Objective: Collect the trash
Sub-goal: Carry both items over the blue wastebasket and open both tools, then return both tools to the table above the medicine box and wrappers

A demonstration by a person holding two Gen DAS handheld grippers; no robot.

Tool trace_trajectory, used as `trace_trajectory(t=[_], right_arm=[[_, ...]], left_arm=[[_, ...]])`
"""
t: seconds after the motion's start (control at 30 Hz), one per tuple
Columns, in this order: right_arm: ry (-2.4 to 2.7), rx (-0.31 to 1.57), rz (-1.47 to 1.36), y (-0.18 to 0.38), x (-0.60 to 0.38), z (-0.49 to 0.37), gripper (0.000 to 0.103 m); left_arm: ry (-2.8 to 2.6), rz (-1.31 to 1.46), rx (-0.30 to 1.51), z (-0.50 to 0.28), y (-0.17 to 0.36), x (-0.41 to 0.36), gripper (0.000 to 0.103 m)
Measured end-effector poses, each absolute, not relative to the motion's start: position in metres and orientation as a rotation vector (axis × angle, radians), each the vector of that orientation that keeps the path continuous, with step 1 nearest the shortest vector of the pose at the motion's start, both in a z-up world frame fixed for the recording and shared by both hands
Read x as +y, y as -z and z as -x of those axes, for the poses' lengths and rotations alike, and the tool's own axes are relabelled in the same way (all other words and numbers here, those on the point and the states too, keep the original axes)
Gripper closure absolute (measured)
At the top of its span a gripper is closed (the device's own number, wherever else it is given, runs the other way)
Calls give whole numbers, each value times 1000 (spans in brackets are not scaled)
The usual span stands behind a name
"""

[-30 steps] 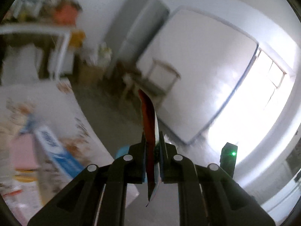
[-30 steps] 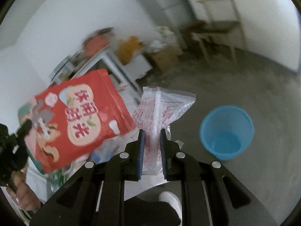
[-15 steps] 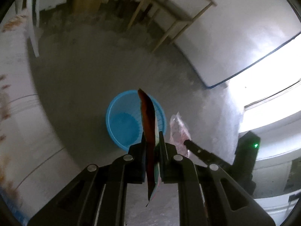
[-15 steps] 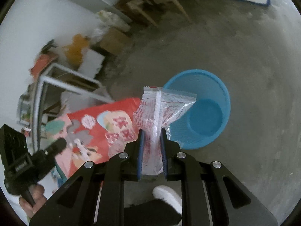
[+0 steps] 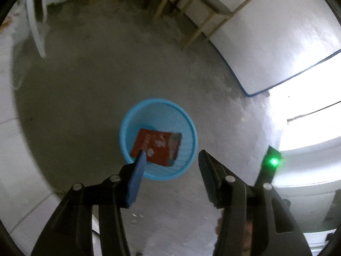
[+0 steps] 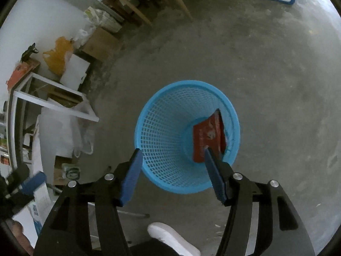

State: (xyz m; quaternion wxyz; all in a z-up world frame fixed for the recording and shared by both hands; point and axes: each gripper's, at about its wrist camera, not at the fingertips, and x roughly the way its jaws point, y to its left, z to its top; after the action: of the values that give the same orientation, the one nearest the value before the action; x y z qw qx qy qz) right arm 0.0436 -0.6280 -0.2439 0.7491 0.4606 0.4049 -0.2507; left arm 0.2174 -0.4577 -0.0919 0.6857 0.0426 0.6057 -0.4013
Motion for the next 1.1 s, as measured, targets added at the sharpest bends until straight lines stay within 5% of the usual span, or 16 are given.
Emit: trace_trajectory(t=[0.27,0.43,0.8,1.1], right_arm=[[560,883,-830,192,-594,-23,33],[593,841,-561,124,-541,-14,7],[413,690,-49,34,-369,-35,8],[-47,614,-106,4,-263,-55,8]], left_arm=[[965,-113,1184,-194,19,-373,53],[1027,-105,1100,-170,-28,-291,53],[697,96,846,-143,-65,-2,51],[544,180,777,-82,-24,123,41]])
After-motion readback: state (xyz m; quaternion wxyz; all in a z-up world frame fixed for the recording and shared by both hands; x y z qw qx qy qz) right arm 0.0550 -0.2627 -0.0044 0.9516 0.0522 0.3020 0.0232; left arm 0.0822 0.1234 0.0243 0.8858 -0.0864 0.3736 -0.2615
